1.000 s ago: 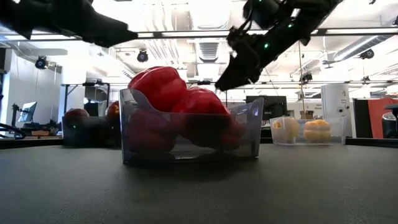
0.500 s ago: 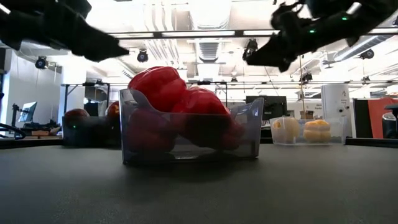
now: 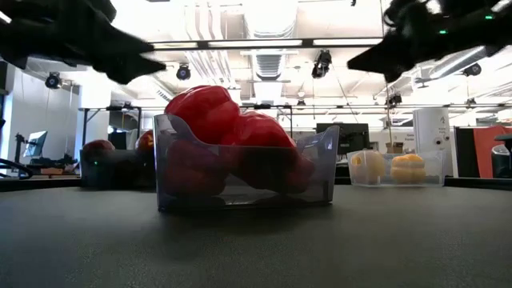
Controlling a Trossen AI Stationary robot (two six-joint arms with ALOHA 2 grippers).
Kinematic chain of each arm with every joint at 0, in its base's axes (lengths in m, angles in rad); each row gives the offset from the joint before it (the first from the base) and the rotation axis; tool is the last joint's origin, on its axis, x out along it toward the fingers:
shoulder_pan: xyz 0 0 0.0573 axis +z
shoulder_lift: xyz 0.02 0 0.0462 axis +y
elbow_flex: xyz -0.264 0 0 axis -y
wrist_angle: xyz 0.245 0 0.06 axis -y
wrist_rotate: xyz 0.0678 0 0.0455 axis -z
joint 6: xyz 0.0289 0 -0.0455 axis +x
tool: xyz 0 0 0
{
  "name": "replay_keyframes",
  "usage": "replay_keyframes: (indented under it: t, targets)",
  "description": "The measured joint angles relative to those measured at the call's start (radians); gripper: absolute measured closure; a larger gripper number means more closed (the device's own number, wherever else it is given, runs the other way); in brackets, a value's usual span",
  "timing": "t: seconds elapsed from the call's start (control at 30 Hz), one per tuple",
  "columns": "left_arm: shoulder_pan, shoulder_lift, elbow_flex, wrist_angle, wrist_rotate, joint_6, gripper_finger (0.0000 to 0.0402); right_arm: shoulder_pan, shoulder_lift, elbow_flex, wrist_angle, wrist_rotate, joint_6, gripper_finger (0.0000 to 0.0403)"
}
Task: Sort produce into baskets
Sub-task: Return to Home Position
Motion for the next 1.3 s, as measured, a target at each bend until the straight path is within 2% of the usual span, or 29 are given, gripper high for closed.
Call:
replay_keyframes:
  t: [0.13, 0.2, 0.37, 0.5, 0.67, 0.8, 0.93, 1.07, 1.2, 1.3]
  targets:
    - [0.0, -0.013, -0.002, -0.003, 0.236, 0.027, 0.006, 0.053, -0.139, -0.084, 0.002, 0.005, -0.002, 0.0392]
    - [0.0, -0.023, -0.002, 0.002, 0.297, 0.038, 0.006, 0.075, -0.217, -0.131, -0.001, 0.007, 0.004, 0.0392]
    - [0.0, -0.037, -0.002, 0.019, 0.29, 0.017, 0.006, 0.111, -0.39, -0.226, -0.013, 0.003, 0.073, 0.0392]
    - [0.0, -0.038, -0.002, 0.051, 0.29, 0.001, 0.006, 0.117, -0.48, -0.269, -0.036, -0.02, 0.138, 0.0392]
    - [0.0, -0.041, -0.002, 0.06, 0.291, -0.099, 0.006, 0.117, -0.558, -0.27, -0.081, -0.12, 0.166, 0.0392]
    - [0.0, -0.08, -0.002, 0.061, 0.291, -0.103, 0.006, 0.117, -0.633, -0.237, -0.186, -0.155, 0.168, 0.0392]
    - [0.0, -0.156, -0.003, 0.061, 0.324, -0.096, 0.0061, 0.117, -0.707, -0.249, -0.244, -0.161, 0.178, 0.0392]
    - [0.0, -0.259, -0.04, 0.057, 0.395, -0.083, 0.0061, 0.116, -0.697, -0.29, -0.231, -0.205, 0.166, 0.0392]
    - [0.0, -0.387, -0.13, 0.049, 0.396, -0.088, 0.0061, 0.116, -0.7, -0.353, -0.184, -0.231, 0.176, 0.0392]
    - [0.0, -0.499, -0.201, 0.053, 0.396, -0.131, 0.0061, 0.116, -0.696, -0.364, -0.216, -0.221, 0.204, 0.0392]
